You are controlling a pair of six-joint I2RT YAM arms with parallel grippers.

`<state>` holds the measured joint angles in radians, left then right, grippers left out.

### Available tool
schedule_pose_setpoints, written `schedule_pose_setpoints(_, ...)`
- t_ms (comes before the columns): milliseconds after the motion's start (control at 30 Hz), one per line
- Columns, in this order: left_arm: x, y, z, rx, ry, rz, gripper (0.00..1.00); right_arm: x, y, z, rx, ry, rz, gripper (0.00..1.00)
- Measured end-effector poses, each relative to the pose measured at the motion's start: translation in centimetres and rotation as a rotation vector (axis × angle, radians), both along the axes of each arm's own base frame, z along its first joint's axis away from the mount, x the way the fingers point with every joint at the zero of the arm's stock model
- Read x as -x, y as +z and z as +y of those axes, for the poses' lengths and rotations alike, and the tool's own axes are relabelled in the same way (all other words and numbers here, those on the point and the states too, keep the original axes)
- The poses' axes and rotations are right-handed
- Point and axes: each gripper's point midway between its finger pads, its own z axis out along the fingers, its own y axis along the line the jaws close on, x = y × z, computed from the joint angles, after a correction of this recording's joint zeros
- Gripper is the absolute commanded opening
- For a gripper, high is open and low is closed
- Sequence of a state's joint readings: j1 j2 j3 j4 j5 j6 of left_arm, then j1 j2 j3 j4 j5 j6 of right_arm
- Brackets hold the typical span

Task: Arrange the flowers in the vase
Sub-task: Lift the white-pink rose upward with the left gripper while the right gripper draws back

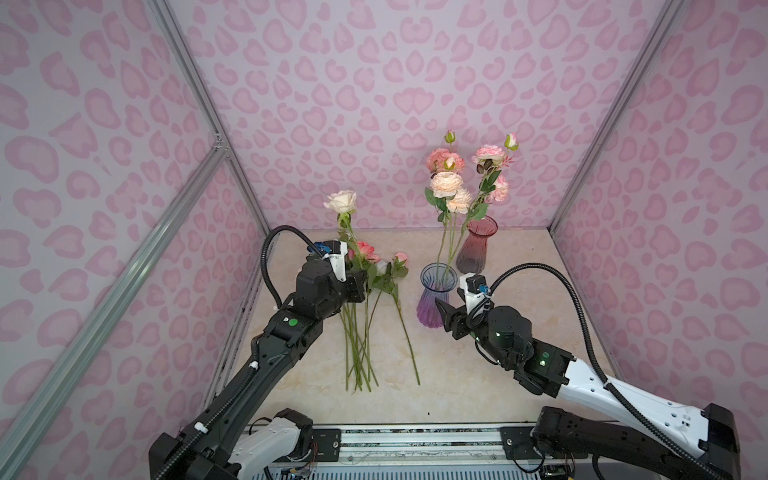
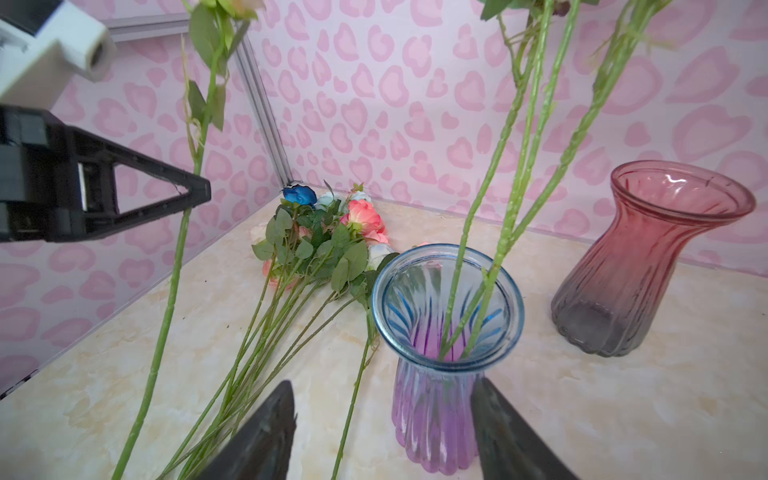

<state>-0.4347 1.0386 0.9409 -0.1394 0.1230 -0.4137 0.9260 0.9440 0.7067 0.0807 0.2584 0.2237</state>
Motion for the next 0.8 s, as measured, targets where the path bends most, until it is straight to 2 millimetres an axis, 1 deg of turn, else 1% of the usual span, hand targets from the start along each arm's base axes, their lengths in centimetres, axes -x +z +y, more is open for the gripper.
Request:
schedule_pose_setpoints(100,0.8,2.6,-1.3,-0.011,-0.053,-0.113,0.03,1.0,-0.4,0.2,-0.035,0.062,0.001,0.70)
schedule_pose_setpoints(200,1.6,5.0,-2.6,-0.022,-0.101,-0.216,0.03,1.4,-0.8,-0.8,-0.061,0.053,0.000,0.70)
schedule_pose_setpoints(300,2.2,8.2,-3.5,-0.023,-0.133,-0.321,0.03,1.3,-0.5,-2.5,-0.098,0.007,-0.011,0.71)
schedule_pose_setpoints(433,2.3,14.0,-4.4,0.015,-0.121,-0.495,0.03,1.3,0.3,-4.9,-0.140,-0.059,-0.039,0.72)
schedule_pose_setpoints(467,2.3,15.2,-5.0,0.027,-0.129,-0.531,0.03,1.2,0.5,-5.5,-0.143,-0.082,-0.046,0.72)
schedule_pose_setpoints(567,2.2,18.0,-7.0,0.034,-0.146,-0.612,0.03,0.7,0.8,-7.6,-0.149,-0.159,-0.055,0.72)
schedule_pose_setpoints(667,2.0,20.1,-9.3,0.042,-0.166,-0.699,0.03,-0.1,0.5,-9.6,-0.154,-0.239,-0.042,0.72)
schedule_pose_setpoints(733,1.9,20.8,-10.7,0.050,-0.175,-0.744,0.03,-0.4,0.4,-10.7,-0.169,-0.280,-0.030,0.71)
schedule_pose_setpoints(800,1.7,21.0,-12.0,0.060,-0.187,-0.783,0.03,-0.6,0.3,-11.3,-0.183,-0.302,-0.021,0.71)
